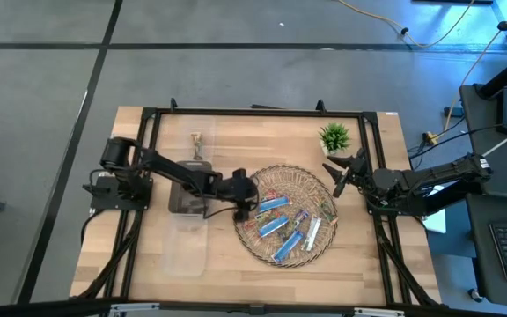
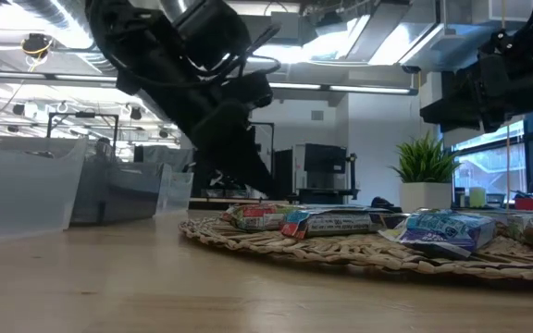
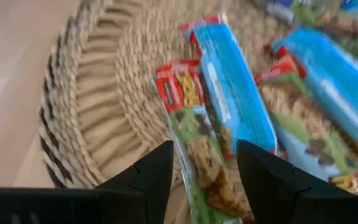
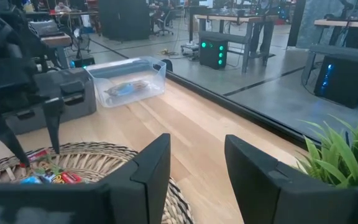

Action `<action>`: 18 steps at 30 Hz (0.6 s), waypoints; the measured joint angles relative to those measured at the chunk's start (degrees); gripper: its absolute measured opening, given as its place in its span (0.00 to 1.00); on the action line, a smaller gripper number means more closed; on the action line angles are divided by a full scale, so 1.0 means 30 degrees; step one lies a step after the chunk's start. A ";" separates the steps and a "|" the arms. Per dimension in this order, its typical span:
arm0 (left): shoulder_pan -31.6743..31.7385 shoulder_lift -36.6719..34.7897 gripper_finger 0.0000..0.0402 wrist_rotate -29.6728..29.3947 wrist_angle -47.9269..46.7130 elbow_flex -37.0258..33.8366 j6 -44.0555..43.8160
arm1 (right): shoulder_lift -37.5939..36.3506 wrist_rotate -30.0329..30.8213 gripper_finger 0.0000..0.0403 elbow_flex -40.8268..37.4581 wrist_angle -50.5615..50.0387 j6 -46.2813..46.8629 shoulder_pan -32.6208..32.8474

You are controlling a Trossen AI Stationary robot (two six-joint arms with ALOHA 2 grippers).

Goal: Pick and place Granola Bars by type
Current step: Put the red granola bar into the black bin

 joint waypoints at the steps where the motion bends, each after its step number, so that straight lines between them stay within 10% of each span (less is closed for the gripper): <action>1: -0.0060 0.0067 0.42 0.0007 -0.0139 0.0000 0.0000 | 0.0000 0.0000 0.39 0.0000 -0.0024 -0.0012 0.0000; 18: -0.0100 0.0989 0.27 0.0019 -0.0182 0.0000 -0.0503 | 0.0000 -0.0015 0.39 0.0000 -0.0148 0.0010 0.0000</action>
